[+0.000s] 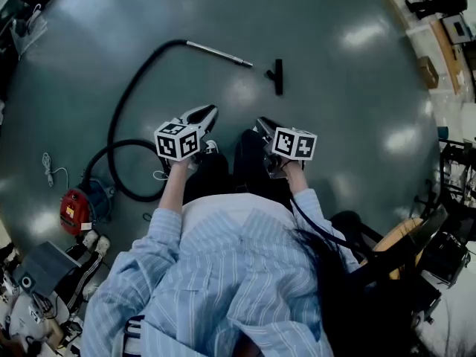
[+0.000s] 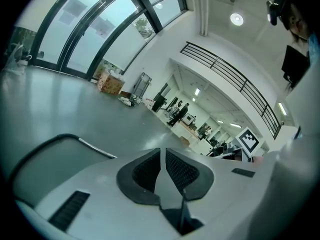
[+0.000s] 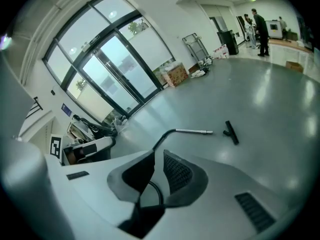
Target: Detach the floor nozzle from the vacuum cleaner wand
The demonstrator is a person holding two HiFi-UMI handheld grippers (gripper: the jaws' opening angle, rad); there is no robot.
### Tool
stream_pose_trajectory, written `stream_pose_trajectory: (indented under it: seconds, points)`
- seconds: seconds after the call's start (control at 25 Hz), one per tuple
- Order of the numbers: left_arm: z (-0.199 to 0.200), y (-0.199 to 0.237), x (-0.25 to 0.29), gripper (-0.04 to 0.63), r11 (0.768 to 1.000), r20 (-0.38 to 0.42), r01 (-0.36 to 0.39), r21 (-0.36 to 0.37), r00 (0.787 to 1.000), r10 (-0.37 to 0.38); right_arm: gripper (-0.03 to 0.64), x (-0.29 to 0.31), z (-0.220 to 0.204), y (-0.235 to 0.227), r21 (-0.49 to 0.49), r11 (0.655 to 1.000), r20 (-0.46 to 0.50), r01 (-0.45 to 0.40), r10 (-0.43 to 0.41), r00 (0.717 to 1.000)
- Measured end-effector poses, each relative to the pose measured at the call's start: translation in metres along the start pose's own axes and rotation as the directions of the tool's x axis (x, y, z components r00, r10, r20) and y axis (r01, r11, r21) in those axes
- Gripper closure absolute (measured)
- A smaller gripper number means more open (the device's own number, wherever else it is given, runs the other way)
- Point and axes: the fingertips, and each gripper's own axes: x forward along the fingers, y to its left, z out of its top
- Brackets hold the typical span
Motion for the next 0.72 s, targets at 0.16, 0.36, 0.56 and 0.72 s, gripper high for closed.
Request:
stream_pose_trajectory:
  seconds: [0.16, 0.36, 0.56, 0.72]
  points:
    - [-0.004, -0.045, 0.012, 0.558, 0.997, -0.024, 0.06, 0.055, 0.998, -0.059, 0.557, -0.034, -0.005, -0.013, 0.017, 1.0, 0.029, 0.014, -0.014, 0.999]
    - [-0.016, -0.101, 0.017, 0.558, 0.984, -0.062, 0.094, 0.148, 0.994, -0.086, 0.557, -0.062, -0.018, -0.027, 0.037, 0.999, 0.027, -0.009, 0.008, 1.0]
    - [-0.046, -0.141, 0.026, 0.558, 0.99, -0.035, 0.069, 0.127, 0.997, -0.065, 0.557, -0.1, -0.037, -0.044, -0.058, 0.998, 0.018, -0.015, 0.016, 1.0]
    - [-0.083, -0.184, 0.032, 0.558, 0.991, -0.027, 0.078, 0.105, 0.997, -0.075, 0.557, -0.134, -0.064, -0.078, -0.06, 0.998, 0.009, -0.005, 0.006, 1.0]
